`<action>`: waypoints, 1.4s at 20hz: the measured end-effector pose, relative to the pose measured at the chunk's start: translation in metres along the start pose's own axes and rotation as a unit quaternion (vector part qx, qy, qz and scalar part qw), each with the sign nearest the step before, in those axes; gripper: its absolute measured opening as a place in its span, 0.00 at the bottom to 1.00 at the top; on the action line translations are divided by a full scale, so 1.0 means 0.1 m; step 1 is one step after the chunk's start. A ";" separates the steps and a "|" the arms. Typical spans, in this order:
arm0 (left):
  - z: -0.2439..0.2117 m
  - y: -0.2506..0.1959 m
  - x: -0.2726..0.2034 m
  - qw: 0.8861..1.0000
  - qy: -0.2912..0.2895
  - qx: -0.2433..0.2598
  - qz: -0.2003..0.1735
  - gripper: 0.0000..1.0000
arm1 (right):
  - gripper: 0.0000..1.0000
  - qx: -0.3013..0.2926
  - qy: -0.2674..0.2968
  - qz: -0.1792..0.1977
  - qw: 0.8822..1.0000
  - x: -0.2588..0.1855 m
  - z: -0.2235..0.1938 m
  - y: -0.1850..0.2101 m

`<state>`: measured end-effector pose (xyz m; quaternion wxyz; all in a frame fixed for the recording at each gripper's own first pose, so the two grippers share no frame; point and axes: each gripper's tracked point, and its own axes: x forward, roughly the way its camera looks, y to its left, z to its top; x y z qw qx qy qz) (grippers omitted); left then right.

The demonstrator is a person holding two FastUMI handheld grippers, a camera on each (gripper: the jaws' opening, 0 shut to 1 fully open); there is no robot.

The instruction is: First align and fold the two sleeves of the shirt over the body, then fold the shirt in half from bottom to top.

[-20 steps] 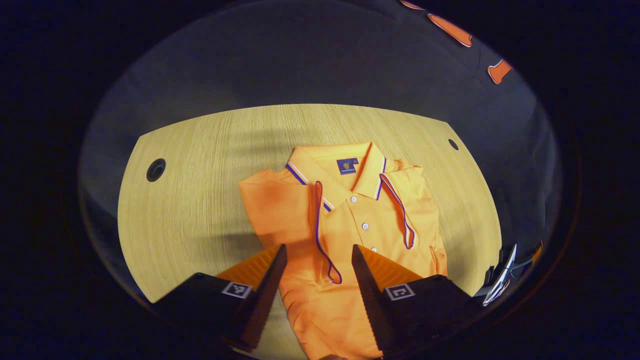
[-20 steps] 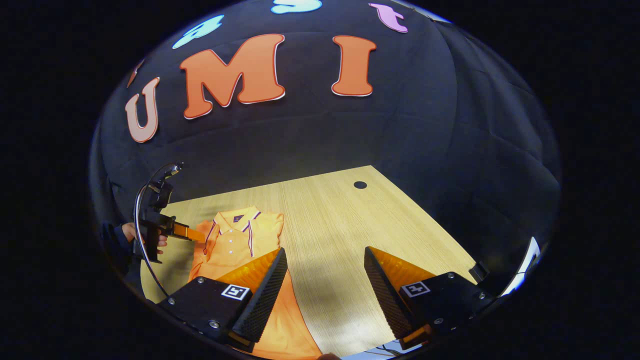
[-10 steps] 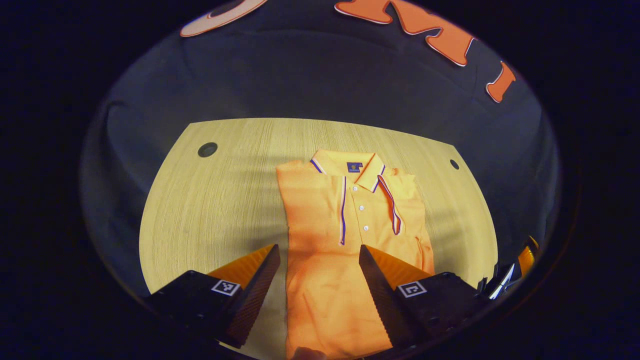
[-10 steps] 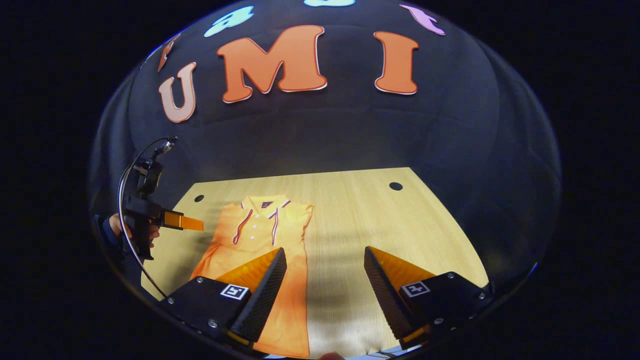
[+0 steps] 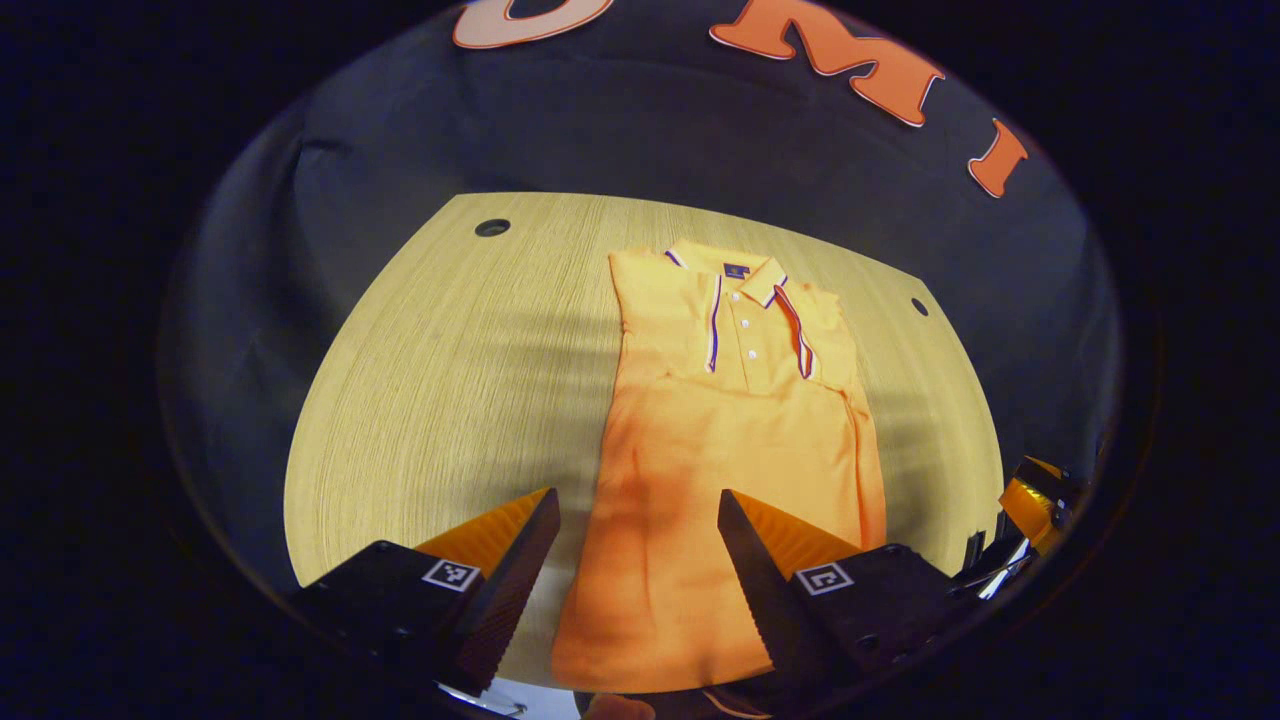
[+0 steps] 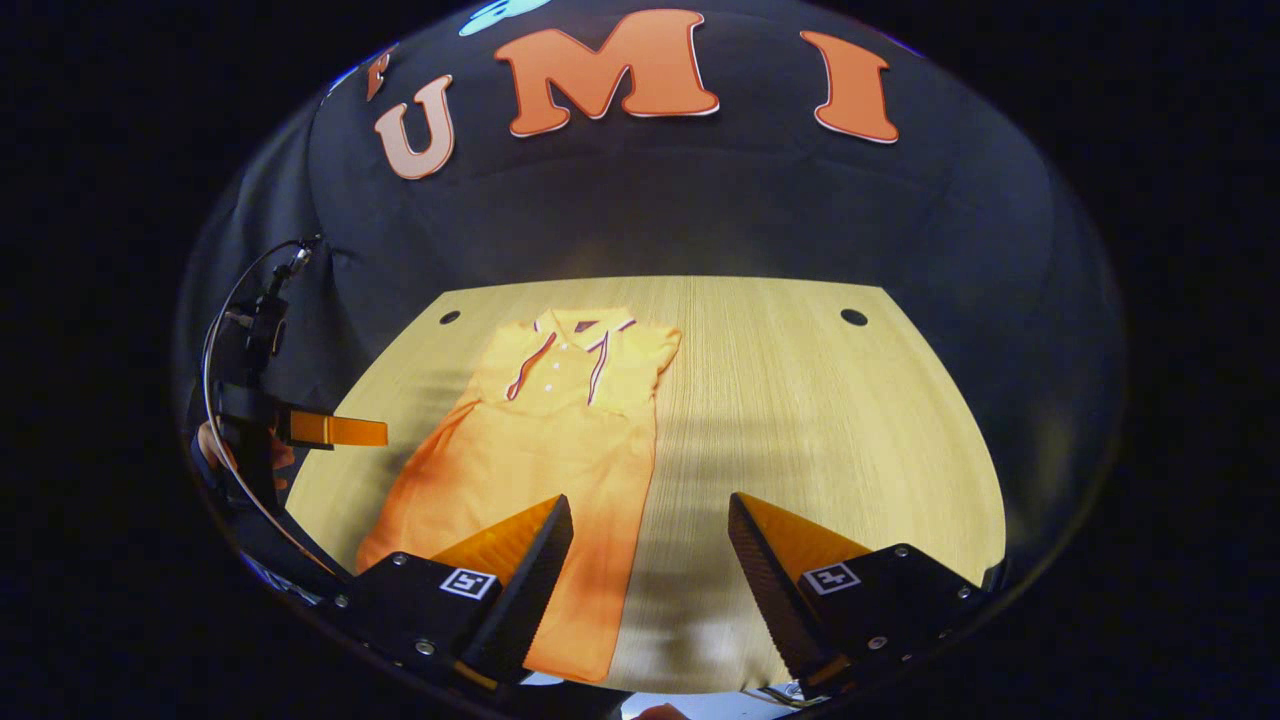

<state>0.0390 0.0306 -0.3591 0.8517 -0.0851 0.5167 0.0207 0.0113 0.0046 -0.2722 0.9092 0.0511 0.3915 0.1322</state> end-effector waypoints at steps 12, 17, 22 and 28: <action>-1.37 0.21 -0.10 0.996 0.080 -0.023 0.018 0.99 | 0.96 -0.056 0.111 0.038 0.991 -0.08 -1.20 0.20; -1.69 0.30 -0.11 0.994 0.106 -0.014 0.025 0.99 | 0.96 -0.063 0.144 0.049 0.986 -0.11 -1.56 0.34; -1.93 0.35 -0.09 0.992 0.120 0.003 0.032 0.99 | 0.96 -0.065 0.168 0.055 0.982 -0.09 -1.82 0.42; -2.03 0.39 -0.06 0.992 0.119 0.024 0.045 0.96 | 0.96 -0.064 0.182 0.062 0.979 -0.04 -1.98 0.51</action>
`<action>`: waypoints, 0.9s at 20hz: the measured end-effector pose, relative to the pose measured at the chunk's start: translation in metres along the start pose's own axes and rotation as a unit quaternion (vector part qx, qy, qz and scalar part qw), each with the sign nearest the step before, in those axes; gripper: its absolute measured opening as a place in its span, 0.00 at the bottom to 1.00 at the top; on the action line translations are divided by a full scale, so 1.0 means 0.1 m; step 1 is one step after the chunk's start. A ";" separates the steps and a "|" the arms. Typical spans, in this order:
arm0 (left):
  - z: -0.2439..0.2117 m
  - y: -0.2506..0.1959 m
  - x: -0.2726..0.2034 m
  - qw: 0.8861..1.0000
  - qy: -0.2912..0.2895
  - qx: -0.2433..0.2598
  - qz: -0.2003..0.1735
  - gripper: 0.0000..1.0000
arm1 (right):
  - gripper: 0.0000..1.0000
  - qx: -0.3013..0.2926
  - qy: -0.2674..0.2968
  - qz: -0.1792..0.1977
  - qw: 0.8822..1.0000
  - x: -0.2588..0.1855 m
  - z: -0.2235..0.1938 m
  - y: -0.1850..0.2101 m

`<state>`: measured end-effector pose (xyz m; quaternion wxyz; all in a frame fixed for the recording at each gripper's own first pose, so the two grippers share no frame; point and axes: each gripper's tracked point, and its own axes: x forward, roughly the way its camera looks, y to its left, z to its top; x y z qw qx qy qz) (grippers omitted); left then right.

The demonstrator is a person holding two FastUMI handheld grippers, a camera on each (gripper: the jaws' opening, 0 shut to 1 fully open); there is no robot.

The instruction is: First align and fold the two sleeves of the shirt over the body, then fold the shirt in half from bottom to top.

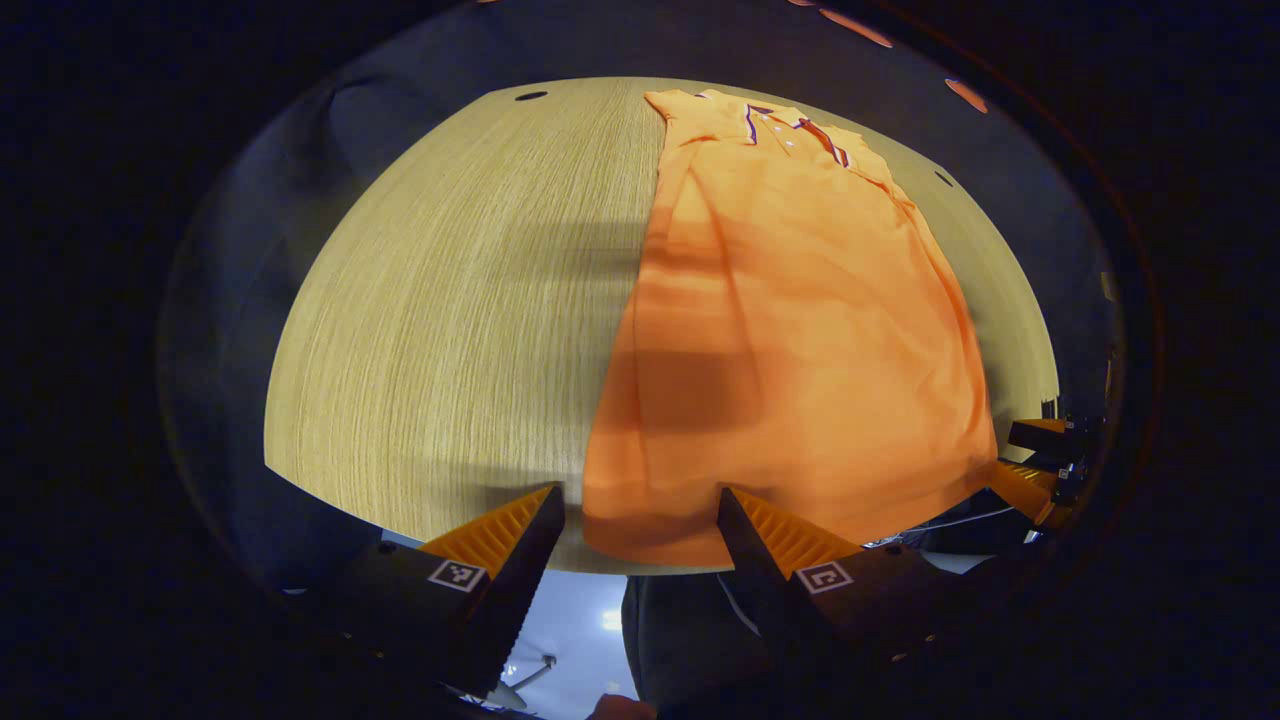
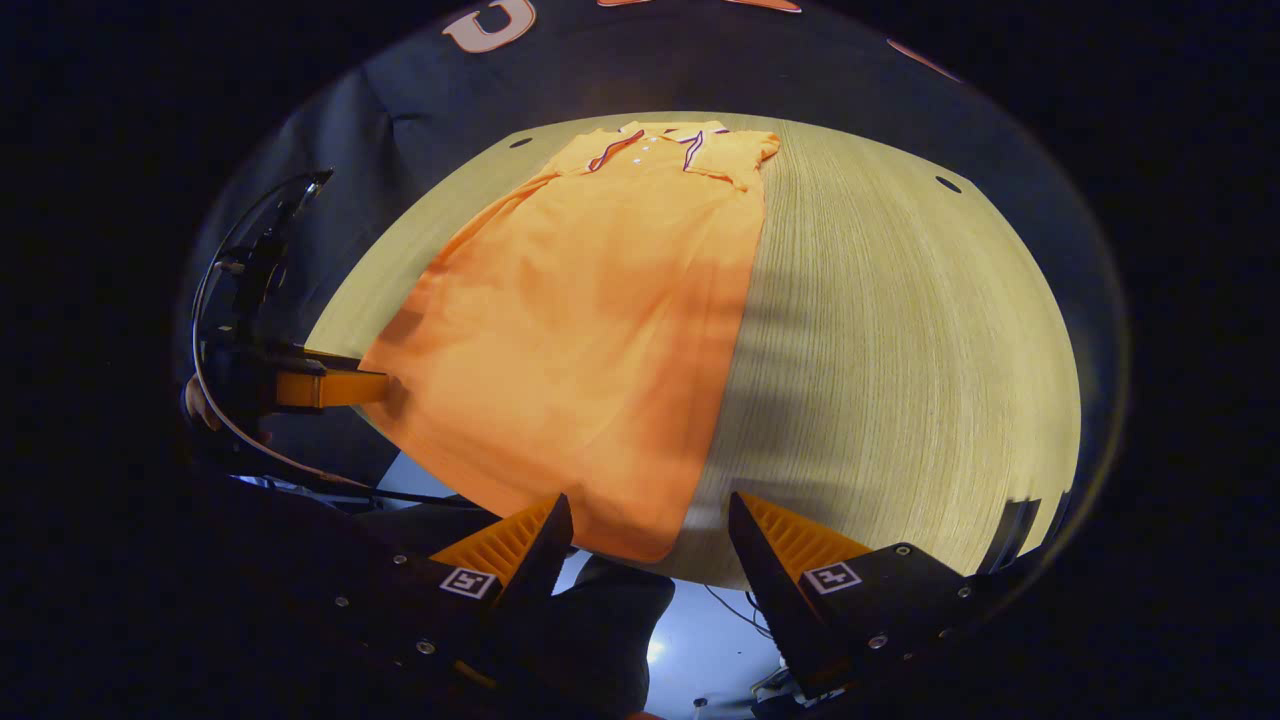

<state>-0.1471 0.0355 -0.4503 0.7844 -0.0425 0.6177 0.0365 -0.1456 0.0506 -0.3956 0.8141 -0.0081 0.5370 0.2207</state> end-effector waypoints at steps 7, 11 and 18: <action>0.01 -0.05 0.00 0.998 -0.058 0.026 0.010 0.98 | 0.88 0.010 -0.039 -0.022 0.999 0.12 -0.02 0.00; 0.11 -0.13 0.01 0.993 -0.115 0.040 0.001 0.88 | 0.58 0.011 -0.091 -0.057 0.994 0.15 0.05 -0.16; 0.32 -0.46 0.11 0.989 -0.130 0.076 -0.012 0.11 | 0.12 0.039 -0.076 -0.034 0.996 0.21 0.12 -0.13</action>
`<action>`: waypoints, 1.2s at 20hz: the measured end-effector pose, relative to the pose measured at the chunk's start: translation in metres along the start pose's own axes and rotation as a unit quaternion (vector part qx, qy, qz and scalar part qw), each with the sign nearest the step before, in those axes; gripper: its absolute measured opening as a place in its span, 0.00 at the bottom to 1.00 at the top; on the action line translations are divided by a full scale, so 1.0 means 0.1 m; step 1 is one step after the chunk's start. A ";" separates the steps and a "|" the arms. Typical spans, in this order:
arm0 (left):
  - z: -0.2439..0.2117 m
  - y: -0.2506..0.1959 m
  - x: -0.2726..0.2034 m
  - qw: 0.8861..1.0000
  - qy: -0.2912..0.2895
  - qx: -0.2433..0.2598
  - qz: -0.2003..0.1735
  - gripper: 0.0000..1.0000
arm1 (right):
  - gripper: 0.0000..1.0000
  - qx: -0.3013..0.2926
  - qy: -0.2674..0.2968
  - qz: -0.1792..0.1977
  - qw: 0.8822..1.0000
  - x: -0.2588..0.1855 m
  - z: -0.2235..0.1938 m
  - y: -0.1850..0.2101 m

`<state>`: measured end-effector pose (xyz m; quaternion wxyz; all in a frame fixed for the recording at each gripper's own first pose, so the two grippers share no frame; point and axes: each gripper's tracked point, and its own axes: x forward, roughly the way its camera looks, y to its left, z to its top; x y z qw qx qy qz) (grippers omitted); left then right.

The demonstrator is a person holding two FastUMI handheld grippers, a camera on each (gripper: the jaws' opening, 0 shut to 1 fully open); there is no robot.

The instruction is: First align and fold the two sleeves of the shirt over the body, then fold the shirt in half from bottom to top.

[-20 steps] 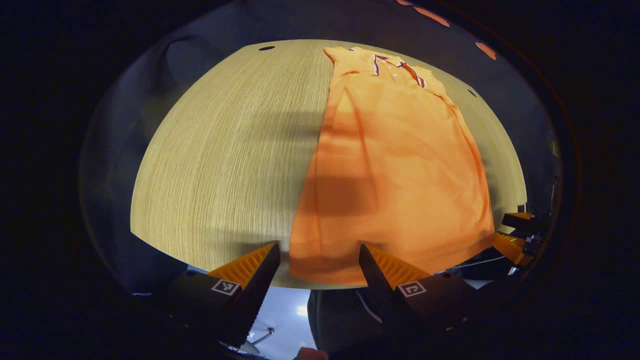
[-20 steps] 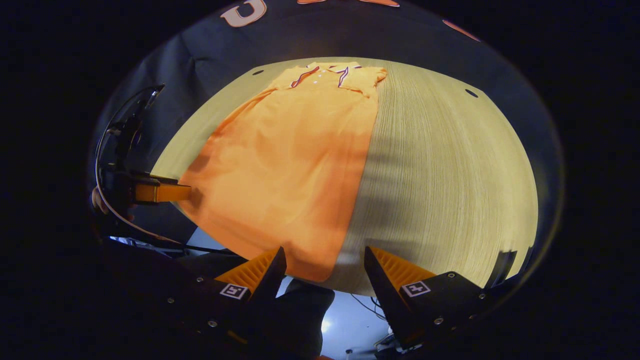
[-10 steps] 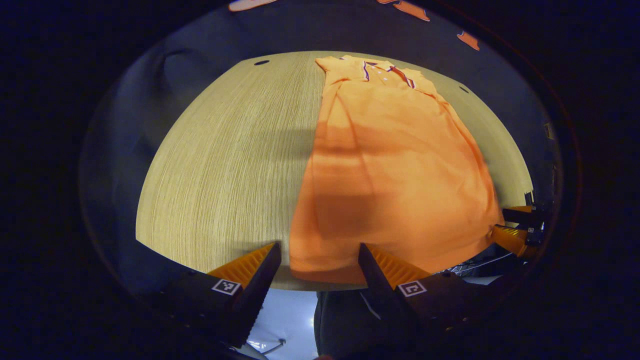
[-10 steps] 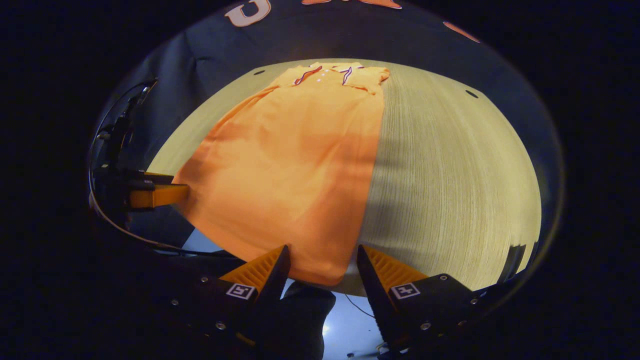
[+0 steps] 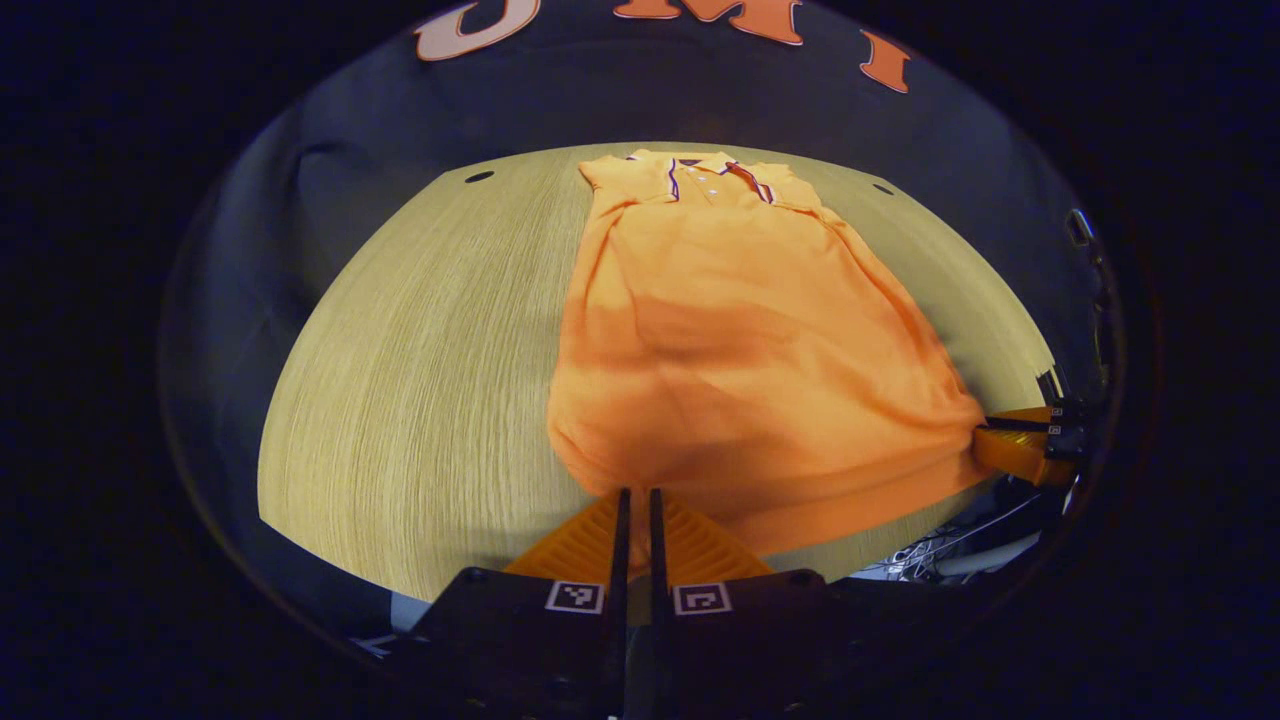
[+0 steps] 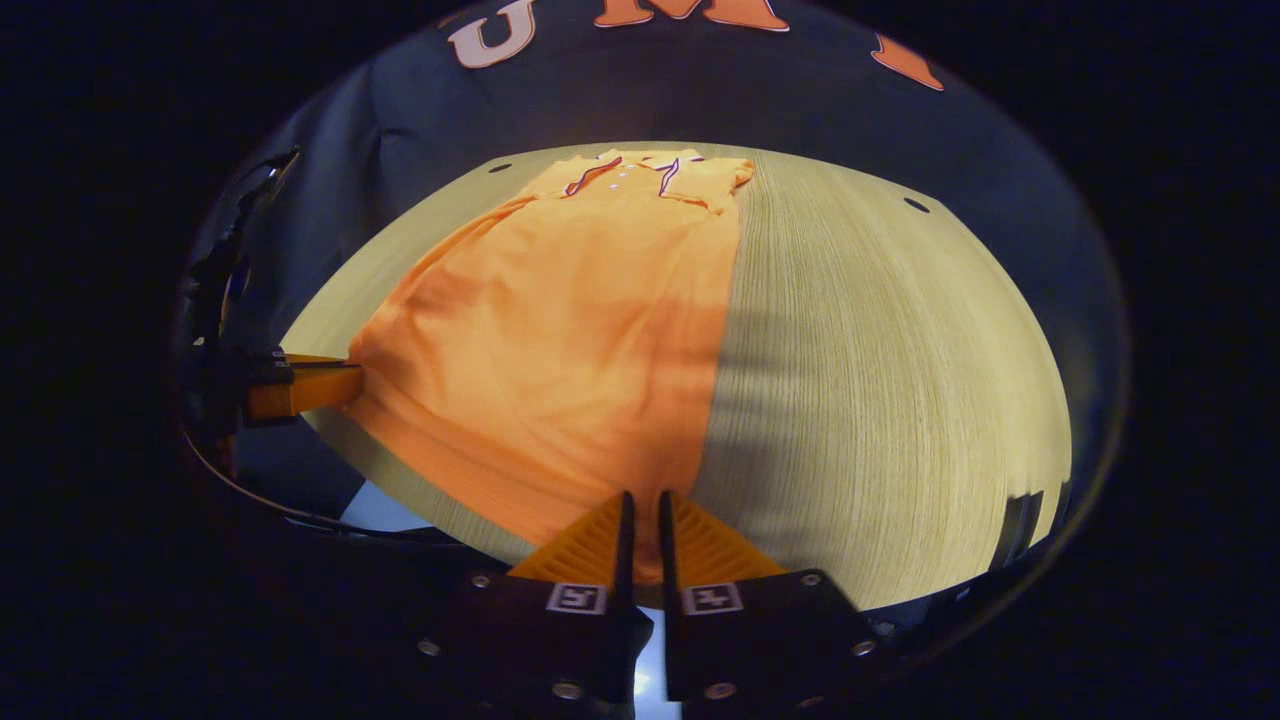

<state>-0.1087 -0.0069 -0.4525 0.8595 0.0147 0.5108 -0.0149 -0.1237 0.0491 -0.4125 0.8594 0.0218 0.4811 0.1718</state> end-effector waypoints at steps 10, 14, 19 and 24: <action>0.09 -0.05 -0.02 0.999 -0.020 -0.035 -0.023 0.11 | 0.05 0.151 -0.009 0.117 0.982 -0.01 0.34 0.33; 0.21 -0.05 -0.01 0.999 -0.014 -0.027 -0.022 0.02 | 0.01 0.193 -0.022 0.173 0.966 -0.07 0.61 0.53; 0.60 -0.12 -0.09 0.998 -0.051 -0.018 -0.036 0.02 | 0.00 0.246 -0.029 0.218 0.944 -0.11 0.84 0.63; 1.05 -0.13 -0.19 0.995 -0.093 -0.016 -0.041 0.02 | 0.01 0.273 -0.074 0.232 0.931 -0.21 1.26 0.50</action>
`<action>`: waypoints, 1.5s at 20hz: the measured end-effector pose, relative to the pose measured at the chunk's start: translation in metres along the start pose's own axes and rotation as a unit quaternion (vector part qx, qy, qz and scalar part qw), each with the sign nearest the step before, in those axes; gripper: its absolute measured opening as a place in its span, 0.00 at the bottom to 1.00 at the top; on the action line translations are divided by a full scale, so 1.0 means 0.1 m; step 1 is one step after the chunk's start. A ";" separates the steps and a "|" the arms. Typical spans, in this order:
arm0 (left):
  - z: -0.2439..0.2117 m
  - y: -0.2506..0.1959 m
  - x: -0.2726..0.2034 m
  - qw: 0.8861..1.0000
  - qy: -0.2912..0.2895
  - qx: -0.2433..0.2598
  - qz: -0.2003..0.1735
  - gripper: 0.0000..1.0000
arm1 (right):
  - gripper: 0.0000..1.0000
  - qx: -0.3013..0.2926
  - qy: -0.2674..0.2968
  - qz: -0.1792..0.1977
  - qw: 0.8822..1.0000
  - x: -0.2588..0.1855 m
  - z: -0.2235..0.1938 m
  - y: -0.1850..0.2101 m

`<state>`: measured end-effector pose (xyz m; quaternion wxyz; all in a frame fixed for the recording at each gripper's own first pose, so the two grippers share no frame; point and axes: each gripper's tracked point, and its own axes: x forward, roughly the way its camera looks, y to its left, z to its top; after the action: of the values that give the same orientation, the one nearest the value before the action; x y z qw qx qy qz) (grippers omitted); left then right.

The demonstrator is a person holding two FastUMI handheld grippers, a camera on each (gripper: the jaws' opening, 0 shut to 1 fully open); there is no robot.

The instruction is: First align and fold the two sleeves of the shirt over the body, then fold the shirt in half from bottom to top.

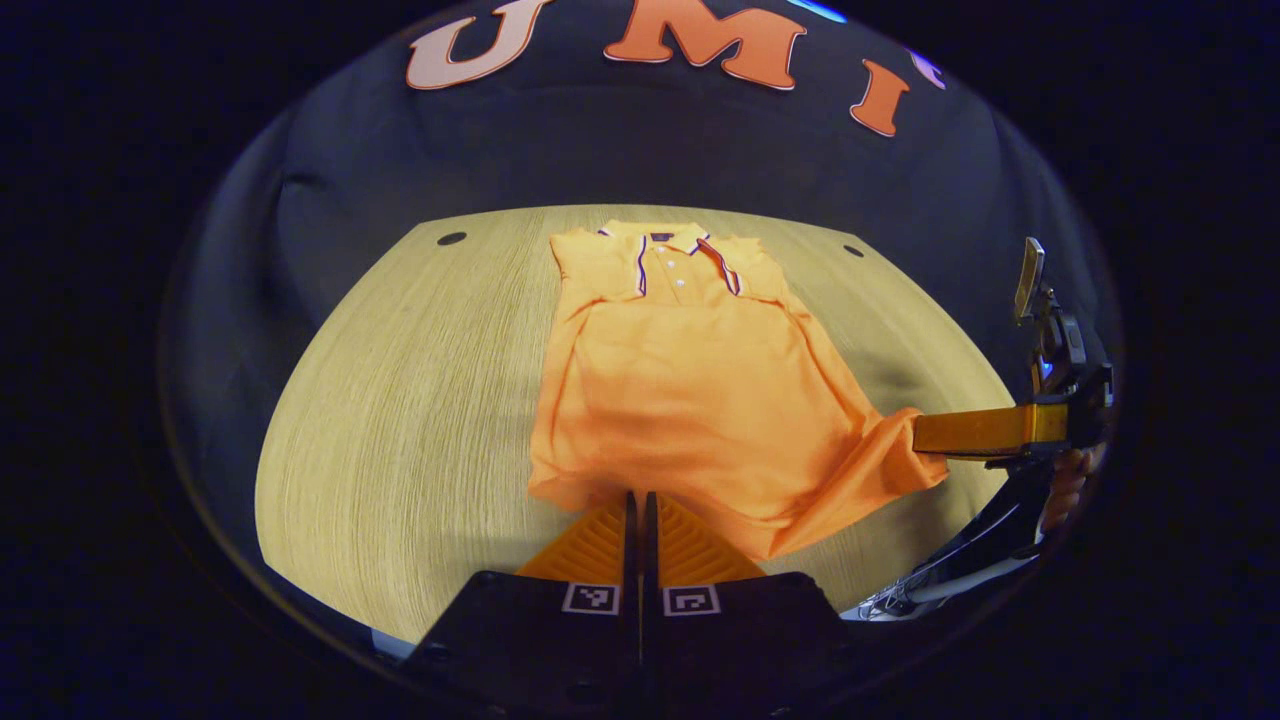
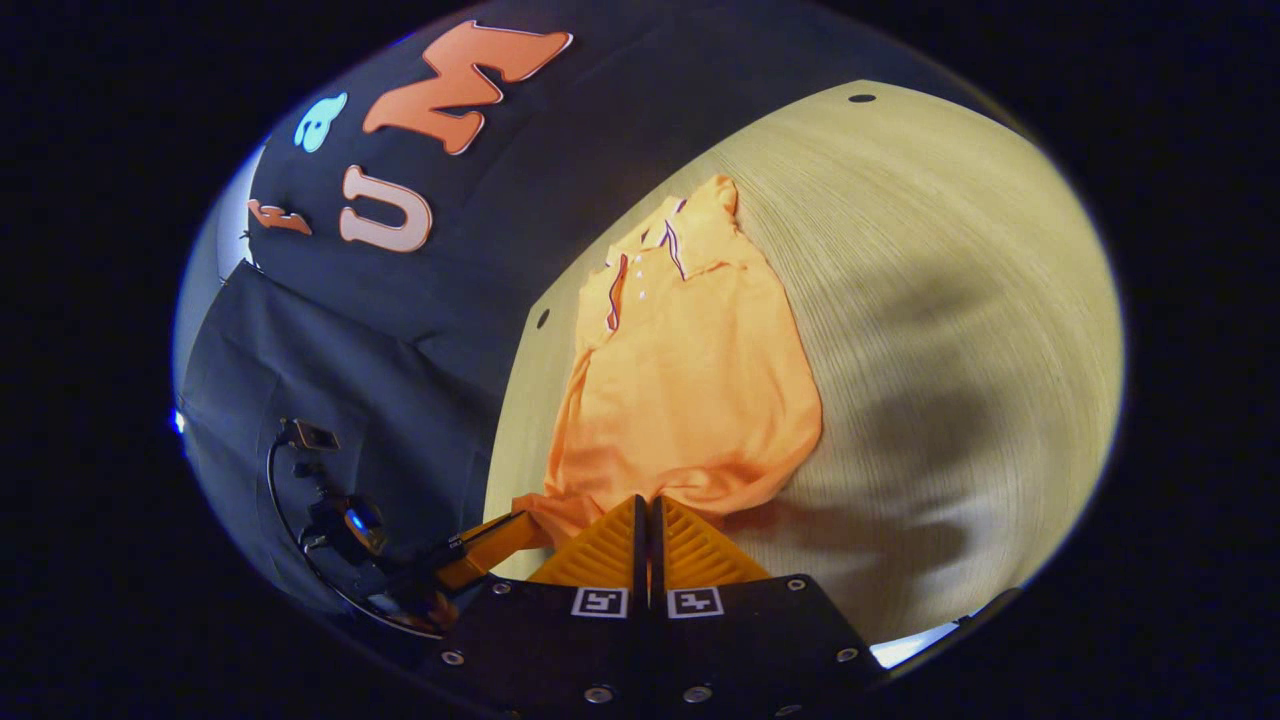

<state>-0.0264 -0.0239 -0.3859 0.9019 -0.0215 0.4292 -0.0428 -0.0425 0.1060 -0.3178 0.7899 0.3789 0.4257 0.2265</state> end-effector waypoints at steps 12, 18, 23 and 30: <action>1.28 0.10 0.07 0.995 -0.097 -0.005 0.024 0.01 | 0.00 -0.059 -0.065 0.027 0.996 -0.09 1.06 0.24; 1.89 0.18 0.30 0.993 -0.119 -0.012 0.008 0.02 | 0.00 -0.090 -0.094 0.009 0.991 0.06 1.61 0.41; 2.35 0.35 0.67 0.992 -0.126 -0.031 -0.001 0.01 | 0.00 -0.136 -0.098 -0.032 0.985 0.37 2.06 0.46; 2.90 0.61 1.40 0.992 -0.110 -0.061 -0.023 0.01 | 0.00 -0.150 -0.105 -0.079 0.980 0.96 2.74 0.38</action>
<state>0.2904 0.0241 -0.3154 0.9393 -0.0908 0.3290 -0.0345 0.2386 0.0832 -0.2402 0.8934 0.2433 0.3304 0.1833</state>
